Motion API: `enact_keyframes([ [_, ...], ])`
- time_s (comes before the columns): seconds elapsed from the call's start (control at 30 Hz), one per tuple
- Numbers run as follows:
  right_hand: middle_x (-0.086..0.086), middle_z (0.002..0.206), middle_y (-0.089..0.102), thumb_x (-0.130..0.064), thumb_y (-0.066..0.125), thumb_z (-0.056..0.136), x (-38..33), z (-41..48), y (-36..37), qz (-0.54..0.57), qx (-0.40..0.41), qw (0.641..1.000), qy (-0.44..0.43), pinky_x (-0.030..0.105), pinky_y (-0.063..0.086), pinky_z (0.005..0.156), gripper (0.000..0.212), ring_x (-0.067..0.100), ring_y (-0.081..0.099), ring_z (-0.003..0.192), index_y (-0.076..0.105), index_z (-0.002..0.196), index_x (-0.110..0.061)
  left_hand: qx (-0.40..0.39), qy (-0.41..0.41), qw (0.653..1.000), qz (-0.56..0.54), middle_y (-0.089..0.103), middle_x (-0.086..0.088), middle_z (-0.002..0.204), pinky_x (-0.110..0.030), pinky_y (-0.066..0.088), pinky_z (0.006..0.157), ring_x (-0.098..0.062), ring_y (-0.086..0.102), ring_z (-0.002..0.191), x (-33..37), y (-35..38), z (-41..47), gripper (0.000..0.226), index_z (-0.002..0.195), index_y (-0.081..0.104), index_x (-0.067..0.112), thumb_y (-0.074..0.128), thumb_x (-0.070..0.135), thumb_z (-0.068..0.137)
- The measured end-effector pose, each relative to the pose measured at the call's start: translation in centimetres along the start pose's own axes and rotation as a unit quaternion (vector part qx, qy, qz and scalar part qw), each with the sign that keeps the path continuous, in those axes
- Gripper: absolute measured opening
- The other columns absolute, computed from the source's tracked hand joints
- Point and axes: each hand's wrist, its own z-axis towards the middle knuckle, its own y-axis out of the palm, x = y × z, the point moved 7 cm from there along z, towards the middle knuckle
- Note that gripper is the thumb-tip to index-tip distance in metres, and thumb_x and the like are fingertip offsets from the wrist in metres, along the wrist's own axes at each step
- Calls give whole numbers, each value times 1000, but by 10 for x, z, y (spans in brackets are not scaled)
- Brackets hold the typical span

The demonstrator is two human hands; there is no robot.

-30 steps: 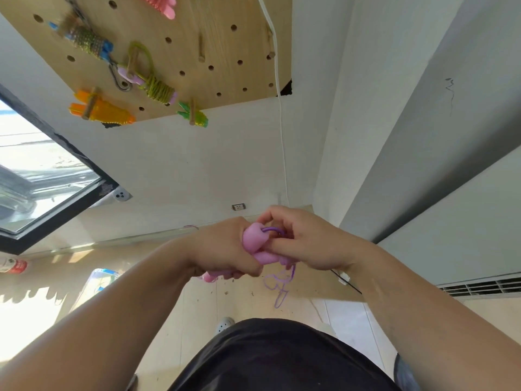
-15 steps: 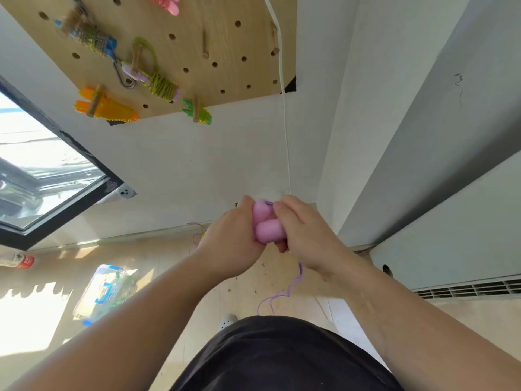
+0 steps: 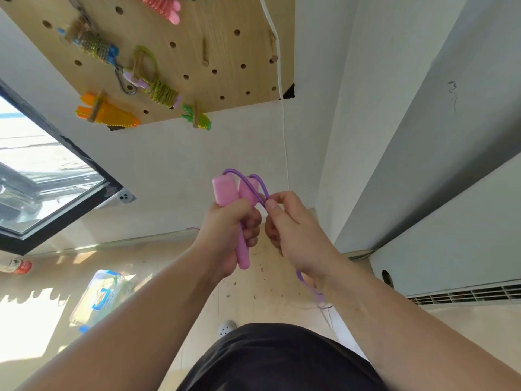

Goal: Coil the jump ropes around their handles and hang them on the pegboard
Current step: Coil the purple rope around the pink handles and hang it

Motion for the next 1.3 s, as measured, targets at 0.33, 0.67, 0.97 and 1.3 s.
enact_keyframes([
  [0.33,2,85,69,-17,59,101,-17,-3,5,21,34,997,-69,42,57,61,14,19,63,61,68,92,-24,73,-5,987,-142,53,-9,70,-52,46,73,-34,64,75,4,2,7,23,67,63,14,73,4,85],
  [0.67,-6,83,71,-73,34,96,-1,8,12,-141,-69,987,32,32,40,62,55,6,54,64,60,95,-24,9,103,982,-160,59,-6,82,-27,48,66,-17,55,75,33,2,8,27,85,58,11,53,-8,68],
  [0.97,-10,68,58,-78,19,89,7,2,15,-234,3,968,-86,50,51,66,50,15,58,65,46,84,-36,11,78,989,-124,69,-11,81,-44,53,98,-28,71,94,25,8,-1,18,100,60,10,59,-6,93],
  [1.3,-9,73,57,-60,21,98,-13,5,8,-252,-23,953,-165,43,47,66,38,16,55,69,47,89,-35,-45,4,976,-211,64,-10,73,-47,51,101,-30,70,85,25,17,3,19,74,65,11,63,19,91],
])
